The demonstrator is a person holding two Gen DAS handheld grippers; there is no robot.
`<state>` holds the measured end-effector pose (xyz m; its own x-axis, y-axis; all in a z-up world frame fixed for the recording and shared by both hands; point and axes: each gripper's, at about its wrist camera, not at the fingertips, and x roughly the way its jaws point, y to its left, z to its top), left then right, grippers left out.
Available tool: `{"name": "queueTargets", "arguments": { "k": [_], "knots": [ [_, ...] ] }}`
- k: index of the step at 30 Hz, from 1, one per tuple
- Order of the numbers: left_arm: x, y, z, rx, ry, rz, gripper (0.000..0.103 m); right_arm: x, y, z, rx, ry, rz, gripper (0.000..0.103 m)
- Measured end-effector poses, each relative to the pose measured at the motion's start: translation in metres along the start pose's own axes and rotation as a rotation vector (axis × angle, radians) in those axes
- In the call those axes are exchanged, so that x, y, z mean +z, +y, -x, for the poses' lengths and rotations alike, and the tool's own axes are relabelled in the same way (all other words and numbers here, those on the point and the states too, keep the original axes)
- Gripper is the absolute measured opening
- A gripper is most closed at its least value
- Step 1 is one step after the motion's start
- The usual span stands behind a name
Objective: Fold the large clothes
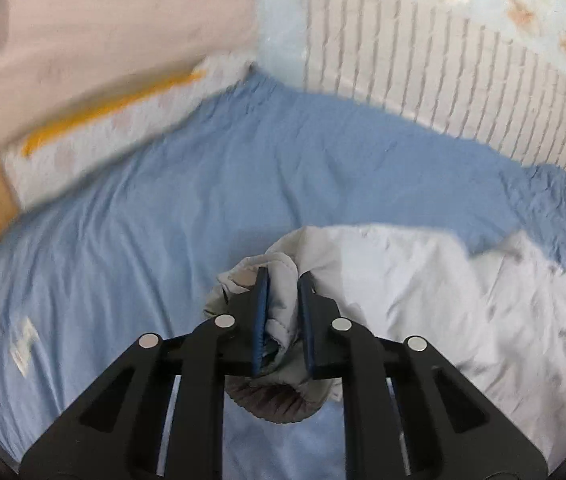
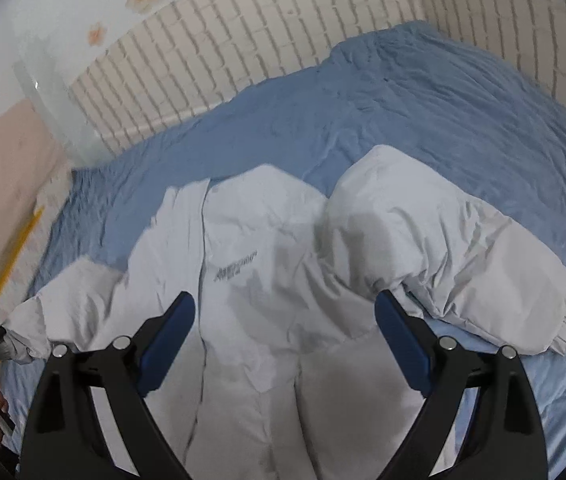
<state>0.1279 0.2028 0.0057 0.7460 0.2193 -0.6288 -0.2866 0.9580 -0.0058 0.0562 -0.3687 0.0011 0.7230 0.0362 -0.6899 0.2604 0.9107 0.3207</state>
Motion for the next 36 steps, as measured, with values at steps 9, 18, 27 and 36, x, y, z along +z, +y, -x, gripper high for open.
{"name": "queueTargets", "arguments": {
  "k": [9, 18, 27, 36],
  "knots": [
    [0.045, -0.222, 0.091, -0.219, -0.201, -0.3, 0.013, 0.017, -0.031, 0.012, 0.072, -0.049, -0.11, 0.092],
    [-0.046, -0.4, 0.153, -0.632, -0.166, -0.424, 0.1, 0.024, -0.08, 0.025, 0.079, -0.114, -0.24, 0.092],
    [-0.048, -0.389, 0.175, -0.591, -0.186, -0.413, 0.1, 0.027, -0.083, 0.021, 0.048, -0.132, -0.194, 0.092],
    [-0.044, -0.267, 0.065, -0.439, -0.012, -0.249, 0.1, 0.018, -0.049, -0.013, 0.062, -0.036, -0.074, 0.092]
  ]
}}
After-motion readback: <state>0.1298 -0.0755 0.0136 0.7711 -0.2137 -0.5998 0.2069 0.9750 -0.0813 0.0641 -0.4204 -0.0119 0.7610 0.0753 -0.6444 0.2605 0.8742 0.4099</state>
